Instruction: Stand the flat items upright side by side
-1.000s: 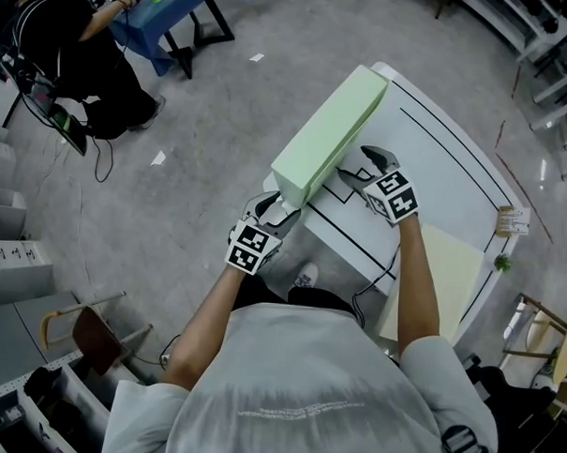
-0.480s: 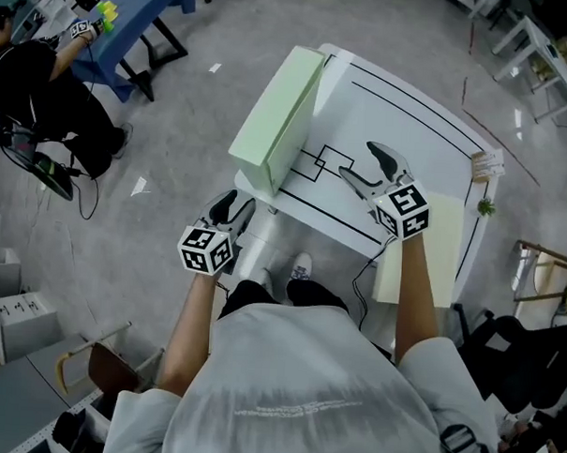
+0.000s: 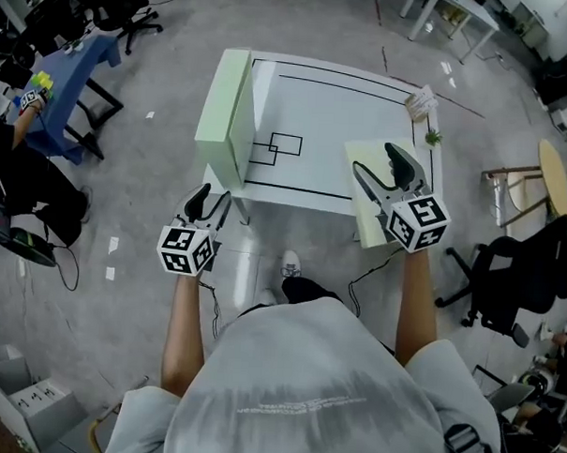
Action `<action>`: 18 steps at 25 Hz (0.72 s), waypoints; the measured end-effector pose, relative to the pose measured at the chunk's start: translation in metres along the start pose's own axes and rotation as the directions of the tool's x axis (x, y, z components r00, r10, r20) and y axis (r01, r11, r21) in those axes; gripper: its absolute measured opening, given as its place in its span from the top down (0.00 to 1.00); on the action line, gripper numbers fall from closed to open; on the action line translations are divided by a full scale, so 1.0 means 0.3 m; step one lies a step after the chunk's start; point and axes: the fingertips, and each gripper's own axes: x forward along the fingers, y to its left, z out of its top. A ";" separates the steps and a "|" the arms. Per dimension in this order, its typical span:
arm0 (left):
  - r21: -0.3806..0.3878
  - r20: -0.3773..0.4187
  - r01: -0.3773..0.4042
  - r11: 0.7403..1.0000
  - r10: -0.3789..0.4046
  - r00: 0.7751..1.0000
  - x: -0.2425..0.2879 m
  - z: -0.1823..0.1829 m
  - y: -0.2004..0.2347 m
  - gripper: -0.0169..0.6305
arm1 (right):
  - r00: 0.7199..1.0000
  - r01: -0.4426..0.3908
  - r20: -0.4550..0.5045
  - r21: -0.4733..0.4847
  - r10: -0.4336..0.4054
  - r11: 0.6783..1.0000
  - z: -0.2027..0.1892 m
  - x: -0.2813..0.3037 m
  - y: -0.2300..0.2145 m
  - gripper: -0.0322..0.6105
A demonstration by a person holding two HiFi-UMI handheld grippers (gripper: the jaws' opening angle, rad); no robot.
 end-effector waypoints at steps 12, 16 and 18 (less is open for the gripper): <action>0.056 -0.029 0.303 0.951 -0.301 0.953 0.114 0.045 -0.501 0.64 | 0.971 0.211 -0.140 0.129 -0.193 0.969 -0.214 -0.516 -0.039 0.51; -0.014 -0.072 0.373 0.928 -0.373 0.925 0.181 0.006 -0.676 0.64 | 0.961 0.255 -0.164 0.218 -0.222 0.942 -0.307 -0.597 -0.151 0.54; -0.065 -0.095 0.404 0.913 -0.408 0.908 0.230 -0.028 -0.761 0.64 | 0.959 0.252 -0.190 0.231 -0.211 0.940 -0.358 -0.617 -0.208 0.53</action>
